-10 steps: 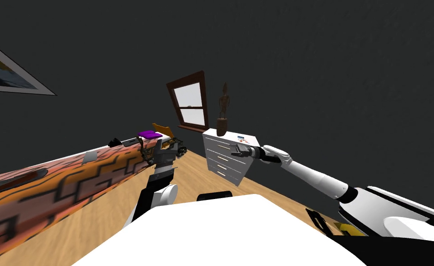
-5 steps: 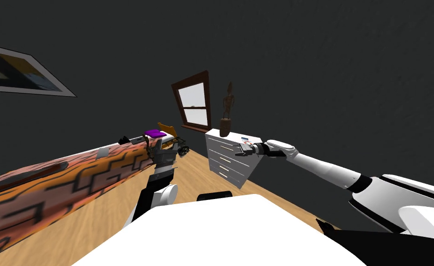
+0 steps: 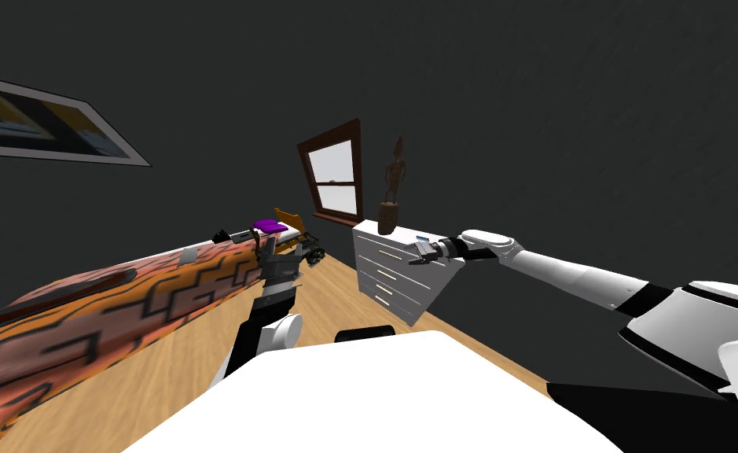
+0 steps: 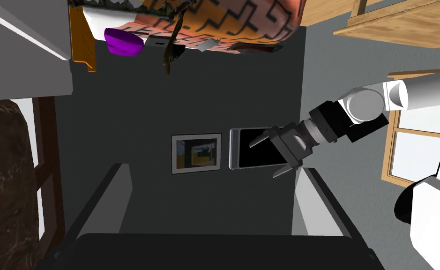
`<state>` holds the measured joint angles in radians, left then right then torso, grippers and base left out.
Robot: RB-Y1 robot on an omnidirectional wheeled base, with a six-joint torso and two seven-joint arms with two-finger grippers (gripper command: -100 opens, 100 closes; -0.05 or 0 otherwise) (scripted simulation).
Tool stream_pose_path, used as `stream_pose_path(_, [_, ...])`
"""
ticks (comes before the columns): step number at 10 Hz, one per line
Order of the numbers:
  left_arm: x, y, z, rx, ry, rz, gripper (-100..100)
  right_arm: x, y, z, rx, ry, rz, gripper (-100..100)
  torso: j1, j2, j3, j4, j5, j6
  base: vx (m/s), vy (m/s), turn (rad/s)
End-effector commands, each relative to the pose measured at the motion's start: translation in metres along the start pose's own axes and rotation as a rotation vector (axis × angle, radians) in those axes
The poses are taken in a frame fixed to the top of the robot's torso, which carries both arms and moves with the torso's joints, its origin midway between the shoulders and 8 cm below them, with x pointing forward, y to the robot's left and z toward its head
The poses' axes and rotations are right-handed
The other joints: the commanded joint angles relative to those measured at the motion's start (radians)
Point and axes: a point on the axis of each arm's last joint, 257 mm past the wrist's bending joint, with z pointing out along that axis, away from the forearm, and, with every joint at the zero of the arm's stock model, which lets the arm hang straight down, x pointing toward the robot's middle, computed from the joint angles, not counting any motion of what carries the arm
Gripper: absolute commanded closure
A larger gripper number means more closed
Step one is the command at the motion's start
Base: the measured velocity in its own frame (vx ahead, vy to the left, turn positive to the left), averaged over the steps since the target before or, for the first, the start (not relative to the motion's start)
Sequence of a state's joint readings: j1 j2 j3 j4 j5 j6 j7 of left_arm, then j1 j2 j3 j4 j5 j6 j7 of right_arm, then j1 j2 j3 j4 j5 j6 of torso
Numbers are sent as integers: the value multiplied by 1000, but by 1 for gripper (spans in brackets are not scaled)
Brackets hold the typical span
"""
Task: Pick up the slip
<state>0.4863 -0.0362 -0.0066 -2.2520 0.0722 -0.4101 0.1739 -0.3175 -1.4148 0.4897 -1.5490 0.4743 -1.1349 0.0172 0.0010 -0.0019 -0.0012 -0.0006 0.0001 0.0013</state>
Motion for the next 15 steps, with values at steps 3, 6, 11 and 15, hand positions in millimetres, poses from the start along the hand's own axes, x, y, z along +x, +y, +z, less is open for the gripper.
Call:
stream_pose_path(3, [0, 0, 0, 0, 0, 0, 0, 19, -17, -43, 37, 157, -41, -100, 0, 0, 0, 0, 0, 0, 41, 11, 68])
stream_pose_path(6, [0, 0, 0, 0, 0, 0, 0, 34, -30, -81, 75, 274, -60, -100, -1, 0, 0, 0, 0, 0, 52, 4, 68])
stream_pose_path(11, [0, 0, 0, 0, 0, 0, 0, 57, -41, -162, 149, 493, -70, -100, -1, -1, -1, 0, 0, 0, 67, 3, 53])
stream_pose_path(15, [0, 0, 0, 0, 0, 0, 0, 79, -36, -217, 179, 636, -43, -100, -2, -2, -1, -1, -1, 0, 74, -11, 38])
